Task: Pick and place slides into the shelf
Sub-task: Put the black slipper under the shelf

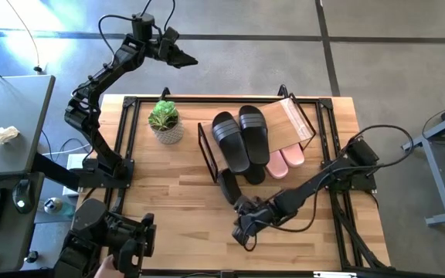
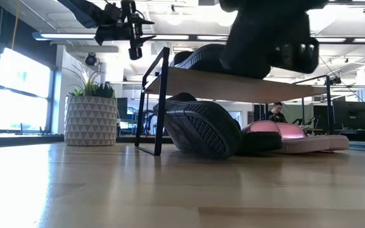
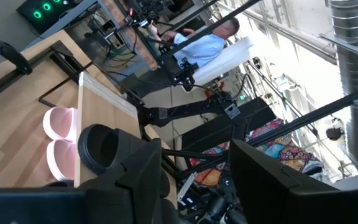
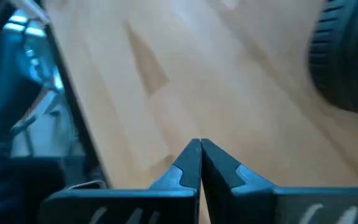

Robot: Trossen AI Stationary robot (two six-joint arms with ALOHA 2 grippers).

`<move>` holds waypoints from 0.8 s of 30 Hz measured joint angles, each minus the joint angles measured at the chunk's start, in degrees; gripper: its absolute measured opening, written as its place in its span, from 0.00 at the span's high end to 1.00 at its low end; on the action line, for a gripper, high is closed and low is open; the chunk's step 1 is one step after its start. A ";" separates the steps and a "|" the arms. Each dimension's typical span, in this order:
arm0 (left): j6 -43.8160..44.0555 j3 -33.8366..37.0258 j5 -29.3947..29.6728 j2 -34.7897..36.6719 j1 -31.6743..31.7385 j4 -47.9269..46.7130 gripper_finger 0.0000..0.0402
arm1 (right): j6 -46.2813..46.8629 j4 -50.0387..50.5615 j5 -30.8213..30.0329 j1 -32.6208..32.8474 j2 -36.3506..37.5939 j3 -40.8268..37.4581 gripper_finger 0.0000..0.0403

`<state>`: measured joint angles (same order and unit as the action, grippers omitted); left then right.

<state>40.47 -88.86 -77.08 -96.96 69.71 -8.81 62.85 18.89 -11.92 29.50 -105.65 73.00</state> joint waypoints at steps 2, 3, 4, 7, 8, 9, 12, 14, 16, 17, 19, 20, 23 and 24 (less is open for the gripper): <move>-0.77 0.00 0.02 0.01 0.00 -0.28 0.57 | 0.15 0.20 -2.44 -0.09 -0.37 -0.59 1.00; -1.32 0.00 0.02 0.01 0.00 -0.40 0.57 | 0.16 0.91 -3.91 -0.27 -0.53 -1.02 1.00; -1.75 0.00 0.04 0.02 0.00 -0.71 0.57 | 0.43 1.90 -5.75 -0.49 -0.55 -1.54 1.00; -2.54 0.00 0.13 0.00 0.00 -1.73 0.57 | 3.42 1.63 -10.74 -1.27 -0.50 -3.43 1.00; -2.83 0.00 0.13 0.00 0.00 -2.03 0.57 | 4.25 1.89 -11.21 -1.53 -0.52 -4.03 1.00; -3.02 0.00 0.14 0.00 0.00 -2.28 0.57 | 4.94 1.99 -11.36 -1.83 -0.57 -4.61 1.00; -3.19 0.00 0.15 0.02 0.00 -2.32 0.57 | 6.92 1.19 -12.39 -2.43 -0.55 -6.23 1.00; -3.36 0.00 0.13 0.02 0.00 -2.32 0.57 | 7.56 0.96 -13.74 -2.41 -0.42 -6.93 1.00; -4.32 0.00 0.19 0.00 0.00 -2.31 0.57 | 6.98 0.15 -13.72 -2.77 -0.42 -7.47 1.00; -5.13 0.00 0.24 0.00 0.00 -2.26 0.57 | 6.73 -0.13 -13.84 -3.01 -0.42 -7.84 1.00; -6.77 0.00 0.31 0.01 0.00 -2.02 0.57 | 6.56 0.16 -15.16 -3.67 -0.44 -8.38 1.00; -7.70 0.00 0.14 0.04 -0.11 -1.66 0.57 | 6.19 0.50 -15.80 -4.03 -0.50 -8.42 1.00; -9.82 0.02 0.15 0.97 -1.85 -1.44 0.57 | 5.38 0.48 -16.51 -5.09 -0.52 -8.42 1.00; -10.12 0.04 0.15 1.69 -2.60 -0.92 0.57 | 5.22 0.49 -16.19 -5.42 -0.52 -8.42 1.00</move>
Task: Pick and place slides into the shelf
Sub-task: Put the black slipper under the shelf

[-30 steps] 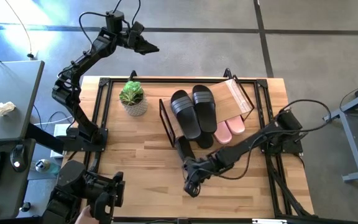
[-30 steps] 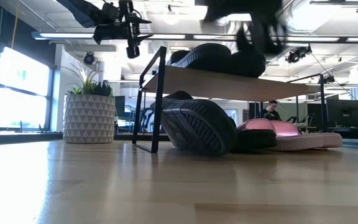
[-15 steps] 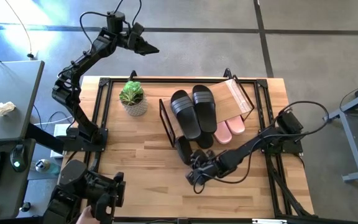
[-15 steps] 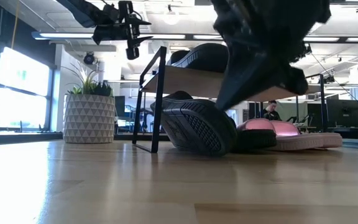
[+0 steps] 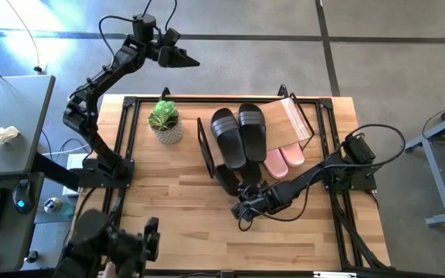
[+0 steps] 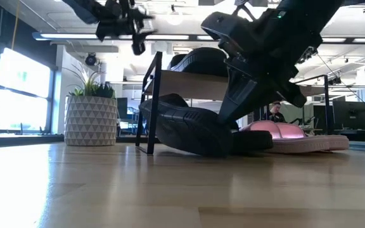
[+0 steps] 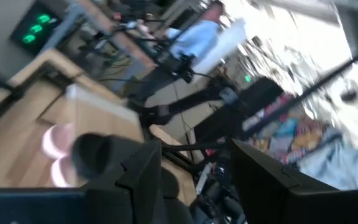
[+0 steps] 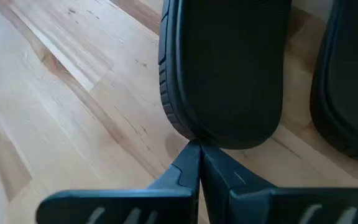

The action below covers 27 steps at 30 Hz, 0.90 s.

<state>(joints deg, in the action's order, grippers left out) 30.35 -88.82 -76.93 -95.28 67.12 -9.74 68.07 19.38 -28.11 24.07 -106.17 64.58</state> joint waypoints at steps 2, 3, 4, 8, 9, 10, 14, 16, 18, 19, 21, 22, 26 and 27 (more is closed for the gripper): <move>0.16 0.00 -0.01 1.79 -2.06 2.90 0.57 | -0.35 -0.12 0.83 -0.47 0.00 0.00 1.00; 0.86 -0.01 -0.03 2.76 -3.04 4.61 0.57 | -0.91 -0.19 0.99 -0.55 0.00 0.00 1.00; 1.65 -0.02 0.00 3.67 -3.90 6.20 0.59 | -1.41 -0.17 1.01 -0.64 0.00 0.00 1.00; 1.83 -0.02 1.27 8.59 -7.43 6.64 0.66 | -2.40 -0.33 1.35 -0.79 0.00 0.02 1.00; 0.54 -0.02 1.19 10.17 -8.51 5.45 0.68 | -2.38 -0.35 1.35 -0.79 0.00 0.02 1.00; -1.18 -0.02 0.83 11.94 -9.64 3.58 0.70 | -2.35 -0.36 1.35 -0.79 0.00 0.02 1.00; -12.07 -0.07 3.33 18.50 -16.13 -8.39 0.80 | -2.41 -0.39 1.35 -0.79 0.00 0.02 1.00; -21.02 -0.07 9.67 22.05 -20.64 -18.69 0.86 | -2.48 -0.39 1.35 -0.79 0.00 0.02 1.00; -31.46 -0.13 21.68 25.33 -25.65 -31.22 0.91 | -2.55 -0.39 1.36 -0.79 0.00 0.02 1.00; -35.81 -0.13 29.66 26.57 -28.41 -37.77 0.94 | -2.59 -0.39 1.37 -0.79 -0.02 0.02 1.00; -39.87 -0.08 47.65 28.08 -34.77 -49.88 0.98 | -2.86 -0.41 1.38 -0.79 -0.01 0.02 1.00; -39.10 0.22 54.73 28.24 -38.14 -54.35 0.99 | -3.29 -0.42 1.48 -0.79 -0.02 0.02 1.00; -28.42 4.66 67.49 28.83 -49.74 -58.72 0.96 | -4.17 -0.55 2.09 -0.81 -0.02 0.02 1.00; -26.53 6.16 68.87 29.00 -52.04 -58.22 0.96 | -4.82 -0.61 2.17 -0.82 -0.02 0.02 1.00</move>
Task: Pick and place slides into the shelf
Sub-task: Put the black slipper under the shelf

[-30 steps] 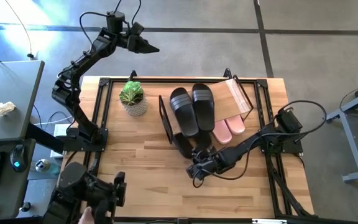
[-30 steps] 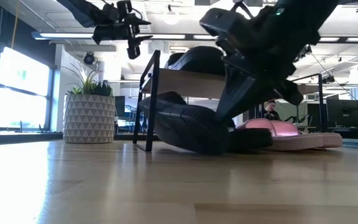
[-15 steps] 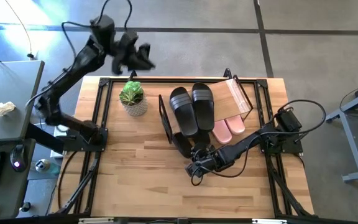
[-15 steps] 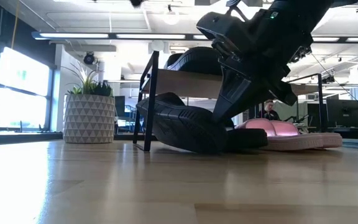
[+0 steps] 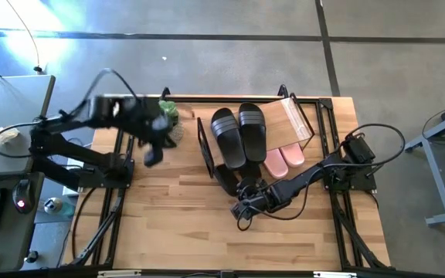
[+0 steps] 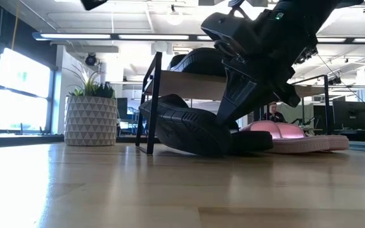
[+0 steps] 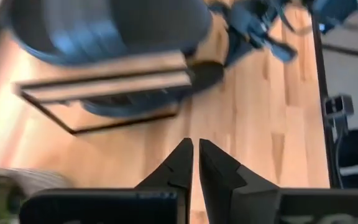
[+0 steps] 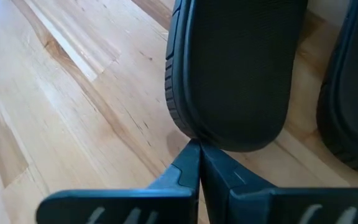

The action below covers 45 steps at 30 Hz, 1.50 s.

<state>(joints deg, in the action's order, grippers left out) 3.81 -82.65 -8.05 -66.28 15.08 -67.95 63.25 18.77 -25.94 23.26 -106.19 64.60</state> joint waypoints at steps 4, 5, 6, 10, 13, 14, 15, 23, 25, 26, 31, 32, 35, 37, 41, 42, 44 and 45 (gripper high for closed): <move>6.80 6.85 5.70 -0.37 -8.66 3.29 0.99 | -1.59 -0.22 0.50 -0.03 -0.02 0.00 1.00; 8.27 8.59 8.23 -0.45 -10.18 4.62 0.99 | -1.82 -0.22 0.49 -0.03 -0.02 0.00 1.00; 9.59 10.21 10.66 -0.43 -11.45 6.30 0.99 | -1.82 -0.22 0.51 -0.03 -0.02 0.00 1.00; 14.11 16.83 17.84 -0.31 -14.85 14.18 0.99 | -2.04 -0.22 0.38 0.30 -0.04 0.00 1.00; 17.26 22.71 20.70 -0.31 -15.63 22.40 1.00 | -1.92 -0.20 -0.39 0.42 -0.11 0.00 1.00; 18.44 24.97 20.72 -0.31 -15.56 24.91 0.99 | -1.82 -0.20 -0.42 0.42 -0.11 0.00 1.00; 19.88 27.14 20.73 -0.33 -15.46 27.14 0.99 | -1.82 -0.20 -0.43 0.42 -0.11 0.00 1.00; 26.67 40.81 24.15 -0.35 -15.46 46.92 1.00 | -1.83 -0.20 -0.54 0.45 -0.11 0.00 1.00; 26.73 42.56 24.56 -0.35 -15.46 49.19 1.00 | -1.90 -0.20 -0.52 0.45 -0.11 0.00 1.00; 26.87 43.37 25.17 -0.35 -15.46 50.28 1.00 | -2.03 -0.21 -0.54 0.43 -0.11 0.00 1.00; 28.00 47.13 26.55 -0.41 -15.44 56.60 1.00 | -2.39 -0.22 -0.97 0.38 -0.11 0.00 1.00; 27.97 47.72 26.66 -0.76 -15.41 58.68 1.00 | -2.72 -0.23 -1.12 0.38 -0.11 0.00 1.00; 27.87 48.70 26.68 -3.04 -15.41 63.02 1.00 | -3.30 -0.38 -1.39 0.36 -0.11 0.00 1.00; 26.90 48.62 26.68 -5.63 -15.41 66.20 1.00 | -3.51 -0.53 -1.74 0.36 -0.11 0.00 1.00; 27.49 48.67 26.95 -10.39 -15.41 68.49 1.00 | -3.73 -0.75 -2.11 0.36 -0.11 0.00 1.00; 28.08 48.65 27.37 -11.24 -15.41 69.21 1.00 | -3.65 -0.81 -2.11 0.36 -0.11 0.00 1.00; 28.48 48.65 28.11 -12.37 -15.41 70.43 1.00 | -3.41 -0.84 -2.09 0.36 -0.11 0.00 1.00; 28.46 48.65 28.21 -12.74 -15.41 71.36 1.00 | -3.32 -0.84 -2.11 0.36 -0.09 0.00 1.00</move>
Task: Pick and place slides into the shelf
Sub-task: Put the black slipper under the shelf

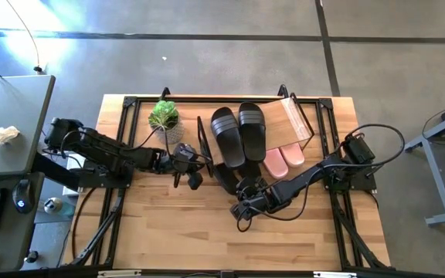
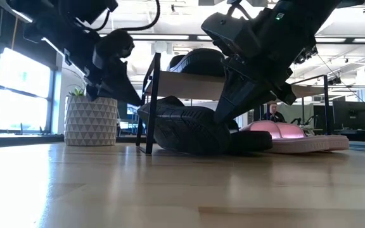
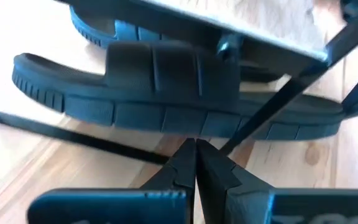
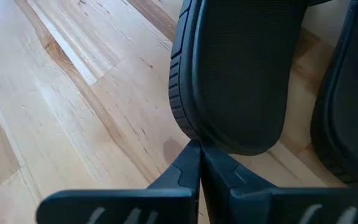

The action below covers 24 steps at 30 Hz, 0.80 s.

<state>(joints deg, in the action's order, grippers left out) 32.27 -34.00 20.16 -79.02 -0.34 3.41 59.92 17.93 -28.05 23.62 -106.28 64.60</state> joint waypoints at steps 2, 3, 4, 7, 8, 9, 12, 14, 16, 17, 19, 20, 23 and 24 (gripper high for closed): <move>0.01 0.00 -0.07 -0.21 0.00 1.61 1.00 | 0.07 0.01 0.02 0.01 0.00 0.00 1.00; 0.02 -0.01 -0.46 -0.22 0.00 2.19 1.00 | 0.20 0.03 0.02 0.02 0.00 0.00 1.00; 0.09 -0.02 -1.11 -0.22 0.00 2.35 1.00 | 0.20 0.07 0.02 0.02 0.00 0.00 1.00; 1.32 0.00 -2.47 0.35 0.00 2.50 1.00 | 0.23 0.19 0.02 0.02 0.00 0.00 1.00; 1.41 -0.06 -2.46 0.39 -0.02 3.45 1.00 | 0.44 0.22 0.00 0.02 0.00 0.01 1.00; 1.36 -0.09 -2.32 0.39 -0.02 3.89 1.00 | 0.55 0.24 0.00 0.02 0.00 0.00 1.00; 0.72 -0.09 0.92 0.16 -0.02 4.33 1.00 | 0.55 0.28 -0.02 0.02 0.00 0.02 1.00; 0.63 -0.09 1.71 -0.42 0.02 3.75 1.00 | 0.48 0.29 -0.02 0.02 0.00 0.02 1.00; 0.57 -0.06 1.61 -1.46 0.03 3.85 1.00 | 0.48 0.31 -0.02 0.02 0.00 0.02 1.00; 0.59 -0.07 1.53 -2.24 0.01 4.37 1.00 | 0.46 0.31 -0.02 0.02 0.00 0.02 1.00; 0.59 -0.04 1.45 -3.81 0.00 5.56 1.00 | 0.39 0.26 -0.04 0.02 0.00 0.02 1.00; 0.61 -0.04 1.45 -4.51 0.00 6.67 1.00 | 0.34 0.24 -0.04 0.02 0.00 0.02 1.00; 0.98 -0.07 1.86 -6.03 0.00 8.69 1.00 | 0.09 0.24 -0.07 0.02 0.00 0.02 1.00; 1.00 -0.07 2.17 -6.35 0.00 9.13 1.00 | 0.04 0.24 -0.07 0.02 0.00 0.02 1.00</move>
<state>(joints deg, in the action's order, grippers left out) 33.28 -34.06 22.33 -85.38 -0.34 12.54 59.96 18.17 -28.12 23.64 -106.28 64.62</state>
